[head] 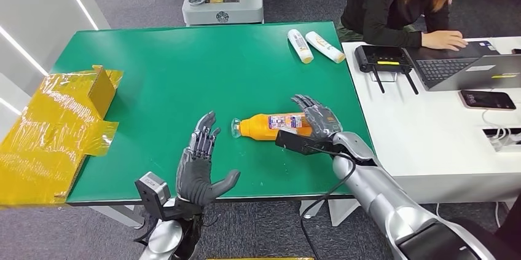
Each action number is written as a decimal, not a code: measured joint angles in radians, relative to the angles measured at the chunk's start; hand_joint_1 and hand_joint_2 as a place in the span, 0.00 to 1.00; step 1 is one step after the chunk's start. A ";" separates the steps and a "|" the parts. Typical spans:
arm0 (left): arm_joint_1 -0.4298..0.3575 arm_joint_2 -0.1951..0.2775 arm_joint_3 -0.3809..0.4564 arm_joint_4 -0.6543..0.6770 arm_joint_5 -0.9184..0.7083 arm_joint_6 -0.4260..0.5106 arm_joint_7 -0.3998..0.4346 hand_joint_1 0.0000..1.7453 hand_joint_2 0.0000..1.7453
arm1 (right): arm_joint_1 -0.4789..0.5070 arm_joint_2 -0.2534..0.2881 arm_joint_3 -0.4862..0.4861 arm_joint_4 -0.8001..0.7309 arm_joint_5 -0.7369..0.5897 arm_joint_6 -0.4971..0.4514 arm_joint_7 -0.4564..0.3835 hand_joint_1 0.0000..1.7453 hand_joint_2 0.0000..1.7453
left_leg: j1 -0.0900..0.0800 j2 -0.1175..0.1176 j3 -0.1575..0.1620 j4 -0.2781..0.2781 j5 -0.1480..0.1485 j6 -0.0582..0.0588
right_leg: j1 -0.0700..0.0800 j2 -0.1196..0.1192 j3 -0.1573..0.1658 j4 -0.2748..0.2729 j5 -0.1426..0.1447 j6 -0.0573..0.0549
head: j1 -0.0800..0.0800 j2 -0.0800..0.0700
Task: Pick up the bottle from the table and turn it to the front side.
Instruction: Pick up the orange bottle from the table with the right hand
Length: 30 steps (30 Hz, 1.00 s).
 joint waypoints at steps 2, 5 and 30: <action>-0.002 0.000 0.000 0.001 0.001 -0.004 0.007 0.00 1.00 | -0.026 0.005 0.031 0.035 0.054 0.030 0.016 0.00 1.00 | 0.000 0.000 0.000 0.000 0.000 0.000 | 0.000 0.000 0.000 0.000 0.000 0.000 | 0.000 0.000; -0.005 -0.001 0.000 0.001 0.002 -0.008 0.017 0.00 1.00 | -0.065 0.014 0.087 0.089 0.102 0.095 0.028 0.00 1.00 | 0.000 0.000 0.000 0.000 0.000 0.000 | 0.000 0.000 0.000 0.000 0.000 0.000 | 0.000 0.000; 0.047 0.016 0.032 0.011 0.022 0.026 0.026 0.00 1.00 | -0.105 -0.054 0.265 0.171 0.142 0.198 -0.077 0.74 1.00 | 0.000 0.000 0.003 0.001 0.000 0.000 | 0.000 0.000 0.003 0.000 0.000 0.000 | 0.000 0.000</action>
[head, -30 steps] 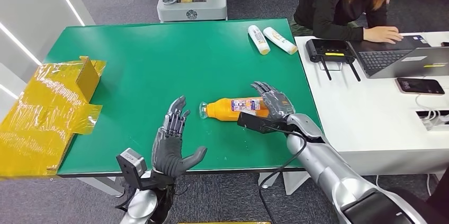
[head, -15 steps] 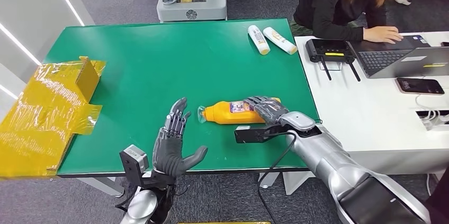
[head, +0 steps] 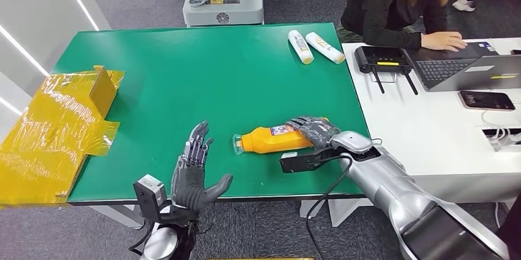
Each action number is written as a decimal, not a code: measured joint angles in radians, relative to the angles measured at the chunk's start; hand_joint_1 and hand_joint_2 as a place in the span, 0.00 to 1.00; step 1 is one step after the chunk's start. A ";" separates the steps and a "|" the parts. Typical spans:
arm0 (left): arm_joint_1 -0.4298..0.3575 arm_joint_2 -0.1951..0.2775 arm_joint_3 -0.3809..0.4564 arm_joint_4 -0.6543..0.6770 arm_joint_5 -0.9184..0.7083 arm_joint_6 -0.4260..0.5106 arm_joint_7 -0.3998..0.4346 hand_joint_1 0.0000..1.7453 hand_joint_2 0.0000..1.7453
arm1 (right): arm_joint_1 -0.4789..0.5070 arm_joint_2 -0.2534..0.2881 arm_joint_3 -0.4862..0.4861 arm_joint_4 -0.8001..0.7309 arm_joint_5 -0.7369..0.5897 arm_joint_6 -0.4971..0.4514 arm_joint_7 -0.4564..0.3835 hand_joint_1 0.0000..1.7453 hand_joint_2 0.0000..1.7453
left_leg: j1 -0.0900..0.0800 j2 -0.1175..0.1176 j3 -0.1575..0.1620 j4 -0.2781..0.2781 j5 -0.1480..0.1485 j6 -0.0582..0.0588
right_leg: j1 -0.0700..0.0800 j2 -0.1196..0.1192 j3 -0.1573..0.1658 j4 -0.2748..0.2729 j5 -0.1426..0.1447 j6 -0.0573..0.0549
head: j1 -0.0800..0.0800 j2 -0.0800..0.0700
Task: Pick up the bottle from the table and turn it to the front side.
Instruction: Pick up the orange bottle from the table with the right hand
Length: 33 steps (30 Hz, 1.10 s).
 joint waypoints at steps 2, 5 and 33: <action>0.003 0.002 0.002 0.001 0.000 0.000 0.000 0.00 1.00 | -0.001 -0.008 0.004 -0.003 0.000 -0.001 -0.002 0.99 1.00 | 0.000 0.000 0.000 0.000 0.000 0.000 | 0.000 0.000 0.001 0.000 0.000 0.000 | 0.000 0.000; 0.008 0.002 0.007 0.002 0.001 0.000 -0.001 0.00 1.00 | -0.001 -0.015 0.014 -0.008 -0.002 -0.009 -0.006 1.00 1.00 | 0.000 0.000 0.001 0.000 0.000 0.000 | 0.000 0.000 0.001 0.000 0.000 0.000 | 0.000 0.000; 0.044 0.006 0.043 -0.016 -0.006 0.043 -0.014 0.00 1.00 | 0.309 0.015 -0.132 -0.284 -0.666 -0.252 -0.288 1.00 1.00 | 0.001 -0.002 -0.001 -0.001 -0.001 0.000 | 0.001 -0.002 0.001 0.000 -0.001 0.000 | 0.000 0.000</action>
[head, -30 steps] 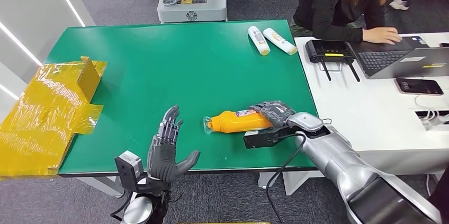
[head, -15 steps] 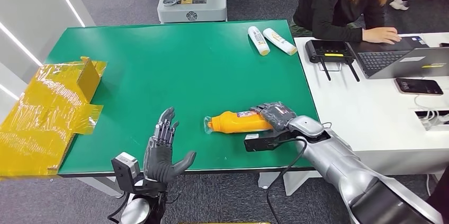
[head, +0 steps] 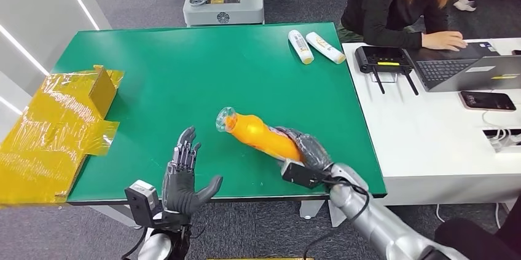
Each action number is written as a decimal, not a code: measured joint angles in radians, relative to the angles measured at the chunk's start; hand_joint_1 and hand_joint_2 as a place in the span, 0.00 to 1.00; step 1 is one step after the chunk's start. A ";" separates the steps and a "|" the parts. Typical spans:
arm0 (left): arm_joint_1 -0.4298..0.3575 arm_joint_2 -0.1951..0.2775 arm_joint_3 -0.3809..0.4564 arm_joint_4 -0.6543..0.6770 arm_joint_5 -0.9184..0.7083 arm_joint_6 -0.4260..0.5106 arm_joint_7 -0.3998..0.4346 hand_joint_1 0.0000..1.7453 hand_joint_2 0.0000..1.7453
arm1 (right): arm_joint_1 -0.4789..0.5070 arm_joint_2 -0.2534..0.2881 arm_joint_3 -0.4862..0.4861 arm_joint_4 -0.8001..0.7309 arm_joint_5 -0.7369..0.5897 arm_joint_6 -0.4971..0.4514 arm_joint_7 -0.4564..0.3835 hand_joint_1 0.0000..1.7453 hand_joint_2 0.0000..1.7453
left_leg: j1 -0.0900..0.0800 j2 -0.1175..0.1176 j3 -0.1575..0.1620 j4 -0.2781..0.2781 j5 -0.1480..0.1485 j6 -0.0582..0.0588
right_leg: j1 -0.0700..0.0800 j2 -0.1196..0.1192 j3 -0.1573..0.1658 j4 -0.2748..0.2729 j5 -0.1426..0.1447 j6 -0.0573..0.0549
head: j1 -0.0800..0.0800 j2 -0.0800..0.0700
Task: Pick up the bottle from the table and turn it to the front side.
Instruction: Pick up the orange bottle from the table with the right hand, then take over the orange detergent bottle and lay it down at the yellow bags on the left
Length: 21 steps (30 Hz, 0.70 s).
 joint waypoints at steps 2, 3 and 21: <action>0.001 0.000 0.000 -0.007 0.000 0.006 0.002 0.00 1.00 | 0.100 0.012 -0.041 -0.103 -0.104 -0.029 -0.021 1.00 1.00 | 0.000 -0.001 -0.001 0.000 0.000 0.000 | 0.000 -0.001 -0.001 0.000 -0.001 0.000 | 0.000 0.000; 0.002 0.000 0.000 -0.011 -0.001 0.008 0.004 0.00 1.00 | 0.147 0.016 -0.057 -0.154 -0.135 -0.047 -0.022 1.00 1.00 | 0.000 -0.001 -0.001 0.000 0.000 0.000 | 0.000 -0.001 -0.001 0.000 -0.001 0.000 | 0.000 0.000; -0.020 -0.015 0.000 -0.024 0.041 -0.076 0.084 0.00 1.00 | 0.459 0.033 -0.191 -0.567 -0.141 -0.122 0.021 1.00 1.00 | -0.001 0.001 -0.002 0.000 -0.001 0.000 | 0.000 0.000 -0.003 0.000 -0.001 0.000 | 0.000 0.000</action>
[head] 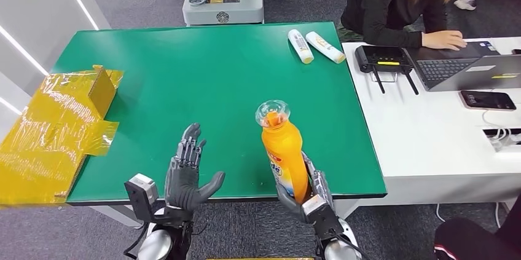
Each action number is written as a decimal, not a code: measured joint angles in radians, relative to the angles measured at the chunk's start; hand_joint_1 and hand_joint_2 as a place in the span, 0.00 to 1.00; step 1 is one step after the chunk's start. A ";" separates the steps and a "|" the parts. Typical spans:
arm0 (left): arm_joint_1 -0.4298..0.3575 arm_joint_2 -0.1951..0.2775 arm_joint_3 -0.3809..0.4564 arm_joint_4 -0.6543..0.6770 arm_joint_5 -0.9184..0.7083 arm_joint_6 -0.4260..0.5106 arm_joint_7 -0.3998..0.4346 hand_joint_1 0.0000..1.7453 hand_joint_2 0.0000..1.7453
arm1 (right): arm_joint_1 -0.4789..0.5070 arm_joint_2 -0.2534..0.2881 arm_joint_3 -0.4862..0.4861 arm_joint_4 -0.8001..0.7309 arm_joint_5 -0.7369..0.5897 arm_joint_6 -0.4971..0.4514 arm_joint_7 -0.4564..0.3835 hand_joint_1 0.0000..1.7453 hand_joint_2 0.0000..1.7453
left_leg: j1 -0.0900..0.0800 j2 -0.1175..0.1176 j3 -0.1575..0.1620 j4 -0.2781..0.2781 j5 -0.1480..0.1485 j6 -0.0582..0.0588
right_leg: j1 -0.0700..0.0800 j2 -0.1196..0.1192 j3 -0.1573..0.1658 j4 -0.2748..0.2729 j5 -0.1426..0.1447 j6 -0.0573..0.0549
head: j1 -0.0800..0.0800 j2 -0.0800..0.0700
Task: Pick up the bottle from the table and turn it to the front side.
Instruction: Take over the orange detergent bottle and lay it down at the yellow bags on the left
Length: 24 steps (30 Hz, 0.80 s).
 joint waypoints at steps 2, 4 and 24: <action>-0.015 -0.004 -0.001 0.001 0.023 -0.051 0.033 0.00 1.00 | 0.000 0.006 -0.012 -0.003 0.003 0.002 -0.003 1.00 1.00 | 0.000 0.000 0.000 0.000 0.000 0.000 | 0.000 0.000 0.000 0.000 0.000 0.000 | 0.000 0.000; -0.025 -0.008 -0.001 0.002 0.032 -0.067 0.045 0.00 1.00 | 0.000 0.011 -0.021 -0.004 0.003 0.004 -0.004 1.00 1.00 | 0.000 0.000 0.000 0.000 0.000 0.000 | 0.000 0.000 0.000 0.000 0.000 0.000 | 0.000 0.000; -0.234 0.008 -0.188 0.116 0.072 -0.187 0.209 0.00 1.00 | -0.179 0.078 -0.056 0.236 0.077 0.054 -0.010 1.00 1.00 | 0.000 0.001 0.000 0.000 0.002 0.000 | 0.000 0.001 -0.001 0.000 0.002 -0.001 | 0.000 0.000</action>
